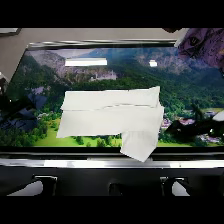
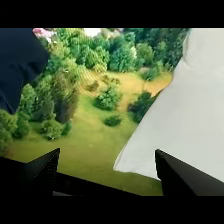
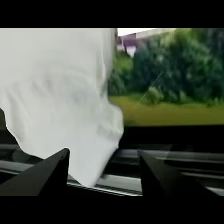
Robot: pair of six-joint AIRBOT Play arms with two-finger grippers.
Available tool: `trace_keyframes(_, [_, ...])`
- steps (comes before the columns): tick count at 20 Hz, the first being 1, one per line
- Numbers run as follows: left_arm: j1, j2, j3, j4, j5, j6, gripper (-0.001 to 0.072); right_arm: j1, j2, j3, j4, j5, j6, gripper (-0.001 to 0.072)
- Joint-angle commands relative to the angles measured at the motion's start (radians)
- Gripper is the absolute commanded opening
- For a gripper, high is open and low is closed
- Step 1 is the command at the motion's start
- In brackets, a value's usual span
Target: Fold the clothes and pants, and hang the long-sleeved shirts on hangers.
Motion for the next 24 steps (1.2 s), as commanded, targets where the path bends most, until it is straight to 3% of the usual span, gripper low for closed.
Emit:
trace_keyframes(1, [0.022, 0.102, -0.19, -0.001, 0.059, -0.002, 0.0705, -0.029, 0.121, -0.306, 0.088, -0.08, -0.056, 0.0497])
trace_keyframes(9, [0.022, 0.099, -0.2, 0.0, 0.07, -0.002, 0.0705, -0.028, 0.112, -0.384, 0.224, -0.237, -0.105, 0.0496])
trace_keyframes(15, [0.022, 0.099, -0.2, -0.002, 0.061, -0.002, 0.0704, -0.028, -0.016, -0.384, 0.346, -0.224, -0.192, 0.0465])
trace_keyframes(16, [0.022, 0.099, -0.2, -0.006, 0.049, -0.003, 0.0678, -0.028, -0.035, -0.384, 0.351, -0.214, -0.206, 0.0365])
trace_keyframes(17, [0.023, 0.098, -0.2, -0.005, 0.037, -0.002, 0.0528, -0.028, -0.046, -0.384, 0.346, -0.206, -0.21, 0.0359])
trace_keyframes(18, [0.027, 0.097, -0.205, -0.008, 0.042, -0.002, 0.0488, -0.028, -0.05, -0.384, 0.344, -0.202, -0.213, 0.0331])
trace_keyframes(20, [0.052, 0.094, -0.233, -0.05, 0.068, 0.028, 0.0503, -0.028, -0.049, -0.384, 0.356, -0.192, -0.237, 0.004])
trace_keyframes(24, [0.193, 0.082, -0.402, -0.304, 0.104, 0.242, 0.0534, -0.028, -0.049, -0.384, 0.362, -0.189, -0.234, 0.0036])
